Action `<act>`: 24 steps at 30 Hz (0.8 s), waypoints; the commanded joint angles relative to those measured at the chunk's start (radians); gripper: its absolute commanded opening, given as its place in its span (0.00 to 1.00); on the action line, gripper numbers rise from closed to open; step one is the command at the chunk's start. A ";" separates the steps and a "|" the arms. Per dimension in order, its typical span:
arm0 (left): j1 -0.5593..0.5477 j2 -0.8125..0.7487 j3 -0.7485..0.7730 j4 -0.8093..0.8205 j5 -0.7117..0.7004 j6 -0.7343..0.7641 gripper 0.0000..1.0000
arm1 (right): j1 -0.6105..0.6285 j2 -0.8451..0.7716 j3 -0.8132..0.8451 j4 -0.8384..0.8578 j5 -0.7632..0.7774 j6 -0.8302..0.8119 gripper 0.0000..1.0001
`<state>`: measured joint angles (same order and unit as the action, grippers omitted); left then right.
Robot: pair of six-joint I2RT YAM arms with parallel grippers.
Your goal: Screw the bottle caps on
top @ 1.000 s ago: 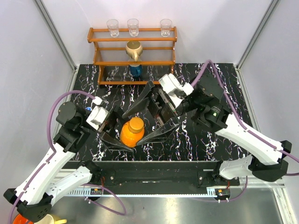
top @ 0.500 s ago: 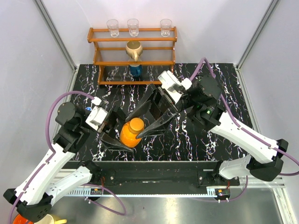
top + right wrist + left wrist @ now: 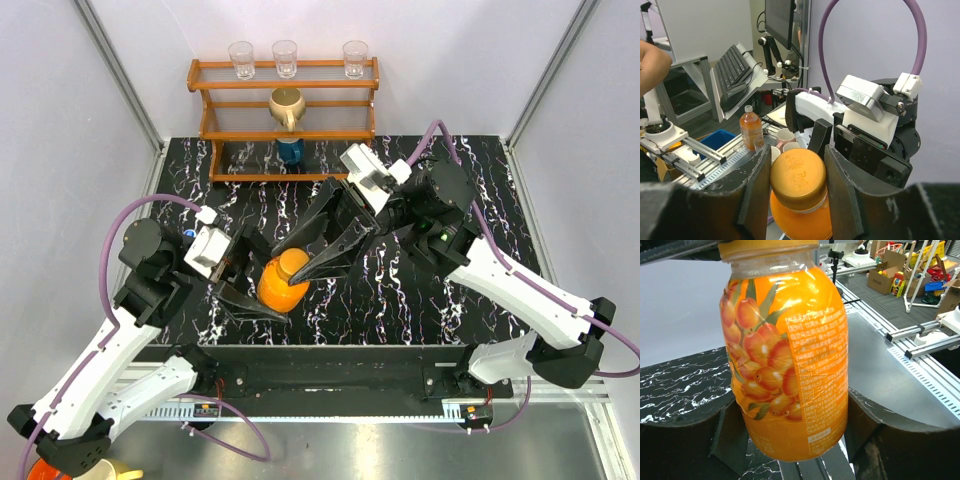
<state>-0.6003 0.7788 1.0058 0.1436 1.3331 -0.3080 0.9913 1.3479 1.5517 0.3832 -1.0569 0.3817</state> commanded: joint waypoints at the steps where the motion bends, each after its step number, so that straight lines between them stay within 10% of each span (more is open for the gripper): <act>1: 0.019 -0.023 0.025 0.057 -0.087 0.043 0.17 | -0.011 -0.023 -0.010 -0.082 0.087 -0.032 0.25; 24: 0.053 -0.046 0.065 -0.289 -1.057 0.464 0.12 | 0.030 0.000 0.062 -0.682 1.122 -0.158 0.06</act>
<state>-0.5682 0.7525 1.0103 -0.2325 0.6102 0.0769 0.9920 1.3270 1.5822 -0.0731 -0.2337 0.2390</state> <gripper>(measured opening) 0.659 0.472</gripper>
